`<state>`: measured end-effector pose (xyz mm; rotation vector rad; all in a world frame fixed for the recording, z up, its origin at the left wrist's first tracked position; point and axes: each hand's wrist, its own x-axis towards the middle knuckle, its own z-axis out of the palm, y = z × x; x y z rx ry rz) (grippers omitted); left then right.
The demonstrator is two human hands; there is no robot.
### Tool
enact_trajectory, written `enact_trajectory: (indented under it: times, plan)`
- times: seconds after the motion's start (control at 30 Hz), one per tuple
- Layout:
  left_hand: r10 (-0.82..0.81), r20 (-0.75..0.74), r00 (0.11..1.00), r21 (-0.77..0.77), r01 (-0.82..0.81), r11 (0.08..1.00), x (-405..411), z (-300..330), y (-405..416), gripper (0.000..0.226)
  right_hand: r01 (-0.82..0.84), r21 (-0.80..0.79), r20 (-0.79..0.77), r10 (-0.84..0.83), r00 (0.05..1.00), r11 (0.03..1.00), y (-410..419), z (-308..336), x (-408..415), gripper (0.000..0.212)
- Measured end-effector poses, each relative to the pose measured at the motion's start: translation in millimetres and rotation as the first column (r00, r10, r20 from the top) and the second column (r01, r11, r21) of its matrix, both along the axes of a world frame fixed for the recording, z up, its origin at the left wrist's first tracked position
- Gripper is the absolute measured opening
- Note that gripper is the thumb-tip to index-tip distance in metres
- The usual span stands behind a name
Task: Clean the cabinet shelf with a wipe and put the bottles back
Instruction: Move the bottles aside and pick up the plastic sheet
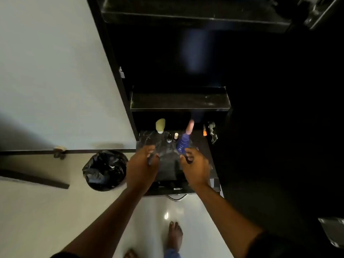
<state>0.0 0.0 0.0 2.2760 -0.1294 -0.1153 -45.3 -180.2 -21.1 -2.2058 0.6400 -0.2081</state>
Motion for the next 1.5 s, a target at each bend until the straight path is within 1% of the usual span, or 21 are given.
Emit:
enact_trajectory:
  times: [0.03, 0.1, 0.13, 0.2, 0.23, 0.3, 0.33, 0.47, 0.57, 0.67, 0.83, 1.0, 1.1, 1.2, 1.37, 1.5]
  plan:
    - [0.027, 0.002, 1.000, -0.014, -0.027, 1.000, 6, -8, -6, 0.034, 0.030, 0.016, 0.017, -0.030, 0.999, 0.999, -5, -9, 3, 0.023]
    - [0.074, 0.013, 0.997, -0.022, -0.073, 0.997, 20, -22, -19, 0.033, 0.098, 0.043, 0.039, -0.100, 0.994, 0.994, -10, -28, 7, 0.020]
    - [0.084, -0.005, 0.996, -0.030, -0.084, 0.996, 27, -27, -26, 0.031, 0.127, 0.062, 0.033, -0.129, 0.991, 0.990, -11, -36, 8, 0.024]
    - [0.077, -0.004, 0.997, -0.076, -0.077, 0.994, 43, -43, -43, 0.027, 0.160, 0.095, 0.053, -0.165, 0.985, 0.983, -13, -60, 12, 0.038]
    - [0.068, 0.015, 0.998, -0.098, -0.066, 0.993, 51, -52, -50, 0.027, 0.168, 0.099, 0.067, -0.175, 0.982, 0.981, -15, -72, 16, 0.045]
    - [0.060, 0.035, 0.998, -0.105, -0.056, 0.993, 66, -71, -63, 0.033, 0.164, 0.106, 0.089, -0.173, 0.981, 0.981, -17, -91, 24, 0.056]
    - [0.065, 0.034, 0.997, -0.093, -0.061, 0.994, 73, -81, -68, 0.036, 0.151, 0.114, 0.107, -0.163, 0.981, 0.982, -17, -98, 29, 0.057]
    - [0.055, 0.027, 0.998, -0.068, -0.053, 0.996, 89, -106, -84, 0.044, 0.096, 0.084, 0.186, -0.110, 0.976, 0.992, -18, -116, 49, 0.053]
    - [0.073, 0.042, 0.996, -0.045, -0.071, 0.996, 98, -116, -88, 0.036, 0.088, 0.074, 0.214, -0.102, 0.971, 0.993, -20, -122, 58, 0.049]
    - [0.097, 0.018, 0.995, -0.033, -0.096, 0.995, 103, -122, -88, 0.033, 0.085, 0.089, 0.212, -0.102, 0.972, 0.992, -23, -127, 61, 0.047]
    - [0.087, 0.062, 0.994, -0.037, -0.084, 0.996, 107, -126, -91, 0.022, 0.058, 0.072, 0.241, -0.074, 0.968, 0.996, -25, -127, 59, 0.033]
    - [0.076, 0.085, 0.993, -0.049, -0.072, 0.996, 107, -130, -86, 0.020, 0.038, 0.053, 0.257, -0.050, 0.965, 0.998, -24, -123, 59, 0.030]
    - [0.052, 0.129, 0.990, -0.074, -0.043, 0.996, 101, -128, -74, 0.017, 0.035, 0.057, 0.261, -0.049, 0.964, 0.998, -17, -123, 58, 0.028]
    - [0.058, 0.104, 0.993, -0.113, -0.046, 0.992, 91, -125, -52, 0.014, 0.020, 0.071, 0.258, -0.038, 0.965, 0.997, -1, -121, 61, 0.027]
    - [0.130, 0.112, 0.985, -0.120, -0.116, 0.986, 83, -126, -6, 0.029, -0.056, 0.092, 0.292, 0.027, 0.956, 0.994, 32, -120, 83, 0.037]
    - [0.190, 0.098, 0.977, -0.142, -0.175, 0.974, 90, -130, 16, 0.029, -0.086, 0.103, 0.276, 0.054, 0.960, 0.991, 48, -124, 102, 0.034]
